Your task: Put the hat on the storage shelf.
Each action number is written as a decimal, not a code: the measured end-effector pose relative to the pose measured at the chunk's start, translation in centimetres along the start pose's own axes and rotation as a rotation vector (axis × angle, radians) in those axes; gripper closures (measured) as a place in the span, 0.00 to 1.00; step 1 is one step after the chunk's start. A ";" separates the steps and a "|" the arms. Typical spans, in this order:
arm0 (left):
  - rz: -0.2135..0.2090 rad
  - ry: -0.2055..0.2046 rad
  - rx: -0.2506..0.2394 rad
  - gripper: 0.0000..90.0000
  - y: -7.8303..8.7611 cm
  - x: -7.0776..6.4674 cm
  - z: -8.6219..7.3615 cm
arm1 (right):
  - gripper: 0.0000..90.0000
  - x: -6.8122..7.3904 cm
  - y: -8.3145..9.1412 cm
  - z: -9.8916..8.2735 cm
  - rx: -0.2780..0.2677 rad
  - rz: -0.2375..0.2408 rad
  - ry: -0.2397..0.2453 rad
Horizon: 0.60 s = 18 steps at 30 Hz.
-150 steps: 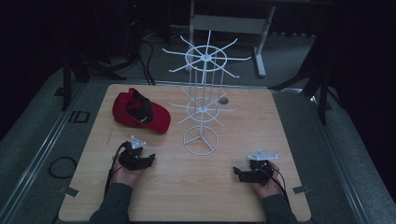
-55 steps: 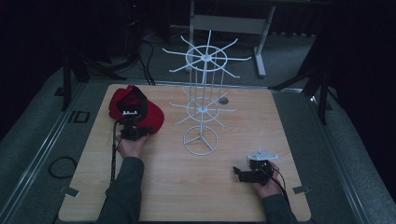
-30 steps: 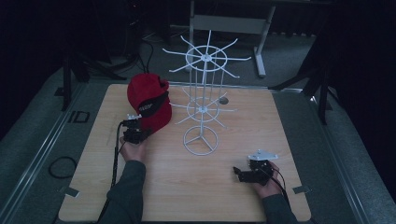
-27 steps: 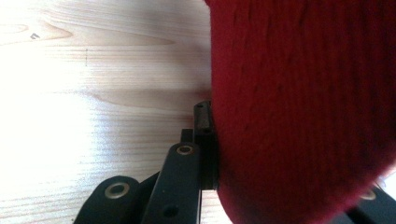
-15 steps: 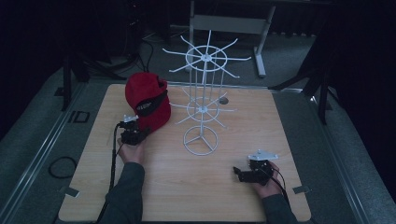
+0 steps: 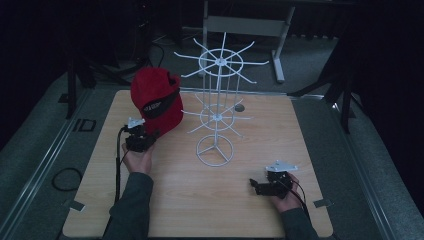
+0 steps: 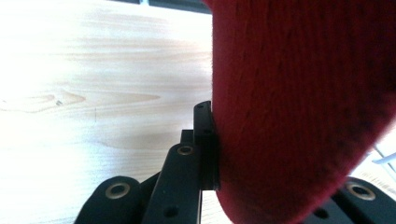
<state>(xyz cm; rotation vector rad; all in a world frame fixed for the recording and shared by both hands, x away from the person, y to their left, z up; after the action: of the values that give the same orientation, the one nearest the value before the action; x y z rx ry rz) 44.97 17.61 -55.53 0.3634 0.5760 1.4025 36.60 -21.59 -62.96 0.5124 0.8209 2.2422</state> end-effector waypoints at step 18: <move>-0.028 -0.021 -0.089 0.96 3.2 -0.4 2.5 | 0.17 0.0 0.0 0.0 0.000 0.000 0.002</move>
<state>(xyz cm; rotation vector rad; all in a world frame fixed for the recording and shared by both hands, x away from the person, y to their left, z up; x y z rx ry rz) 43.74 17.89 -51.62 0.2977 0.4982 1.3908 36.62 -21.59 -62.96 0.5103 0.8215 2.2425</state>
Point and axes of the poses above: each handheld gripper's, and its own axes: y roughly backward along the jaws, z roughly out of its top, x roughly to its left, the point moved 9 cm from there along -y, roughly forward along the jaws, and after that the axes turned 11 degrees about z, right-handed, at the moved point
